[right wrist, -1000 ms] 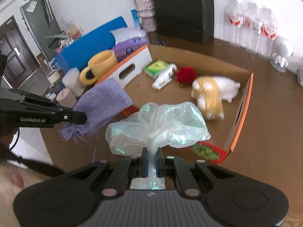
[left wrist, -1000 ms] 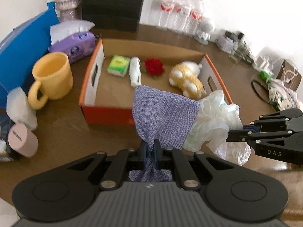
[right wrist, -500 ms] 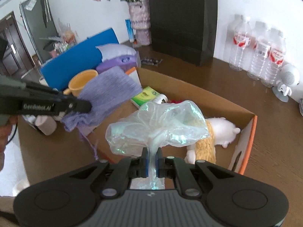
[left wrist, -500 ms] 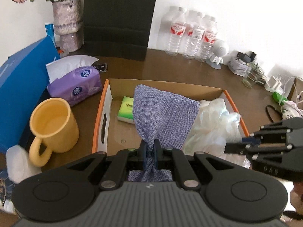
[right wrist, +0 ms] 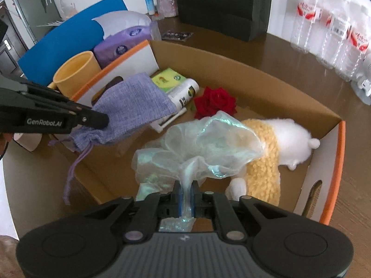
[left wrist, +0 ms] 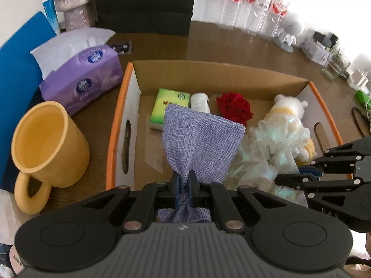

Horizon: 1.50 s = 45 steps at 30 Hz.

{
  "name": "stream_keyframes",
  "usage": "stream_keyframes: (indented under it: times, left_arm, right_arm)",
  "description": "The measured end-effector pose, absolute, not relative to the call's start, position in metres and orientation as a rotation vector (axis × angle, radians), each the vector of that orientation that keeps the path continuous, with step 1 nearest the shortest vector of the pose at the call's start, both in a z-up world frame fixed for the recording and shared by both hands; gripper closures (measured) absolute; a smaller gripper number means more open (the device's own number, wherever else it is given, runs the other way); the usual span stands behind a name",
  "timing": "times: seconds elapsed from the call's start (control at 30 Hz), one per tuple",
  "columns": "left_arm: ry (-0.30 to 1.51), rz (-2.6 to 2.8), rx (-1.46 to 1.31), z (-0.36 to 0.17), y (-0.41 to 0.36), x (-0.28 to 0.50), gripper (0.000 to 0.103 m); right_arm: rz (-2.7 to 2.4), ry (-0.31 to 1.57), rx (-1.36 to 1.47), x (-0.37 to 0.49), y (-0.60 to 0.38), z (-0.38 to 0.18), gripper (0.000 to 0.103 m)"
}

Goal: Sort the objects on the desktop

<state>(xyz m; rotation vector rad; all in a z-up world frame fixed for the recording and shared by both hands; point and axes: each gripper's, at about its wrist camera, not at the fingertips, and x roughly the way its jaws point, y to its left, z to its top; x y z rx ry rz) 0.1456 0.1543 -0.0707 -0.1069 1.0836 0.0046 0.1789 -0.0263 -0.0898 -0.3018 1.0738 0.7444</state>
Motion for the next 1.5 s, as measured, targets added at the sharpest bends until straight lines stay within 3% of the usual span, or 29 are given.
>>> stream_keyframes:
  times: [0.13,0.27,0.3,0.33,0.37,0.4,0.43,0.47,0.53,0.6,0.73,1.07,1.2,1.5]
  left_arm:
    - [1.1,0.007,-0.104,-0.076,0.152,0.148,0.094]
    - [1.101,0.015,-0.101,-0.076,0.15,0.148,0.086]
    - [1.098,0.021,-0.096,-0.075,0.149,0.147,0.079]
    - [1.093,0.027,-0.091,-0.074,0.148,0.146,0.072]
    - [1.085,0.034,-0.085,-0.072,0.147,0.145,0.055]
    - [1.072,0.041,-0.079,-0.069,0.146,0.144,0.036]
    - [1.059,0.046,-0.075,-0.066,0.145,0.143,0.029]
    - [1.046,0.048,-0.073,-0.063,0.144,0.141,0.022]
    - [1.021,0.051,-0.077,-0.057,0.144,0.138,0.017]
    - [0.999,0.059,-0.09,-0.052,0.144,0.135,0.002]
    - [0.961,0.064,-0.105,-0.044,0.144,0.131,0.0]
    - [0.886,0.091,-0.186,-0.032,0.151,0.117,0.0]
    - [0.871,0.088,-0.191,-0.027,0.149,0.11,0.0]
    - [0.825,0.057,-0.214,-0.01,0.142,0.091,0.0]
  right_arm:
    - [0.742,1.093,-0.299,0.181,-0.028,-0.096,0.093]
    - [0.733,1.093,-0.3,0.179,-0.029,-0.096,0.087]
    - [0.73,1.091,-0.3,0.179,-0.03,-0.095,0.085]
    - [0.727,1.09,-0.3,0.179,-0.03,-0.095,0.075]
    - [0.724,1.089,-0.3,0.178,-0.03,-0.095,0.068]
    - [0.721,1.087,-0.3,0.178,-0.031,-0.094,0.05]
    - [0.718,1.086,-0.3,0.178,-0.031,-0.094,0.043]
    - [0.715,1.085,-0.3,0.177,-0.032,-0.094,0.042]
    - [0.708,1.084,-0.288,0.176,-0.034,-0.091,0.035]
    - [0.707,1.082,-0.271,0.174,-0.037,-0.087,0.026]
    - [0.704,1.07,-0.236,0.17,-0.042,-0.08,0.017]
    - [0.677,1.017,-0.159,0.156,-0.056,-0.055,0.013]
    - [0.664,1.002,-0.129,0.148,-0.063,-0.044,0.0]
    - [0.624,0.979,-0.084,0.125,-0.079,-0.022,0.0]
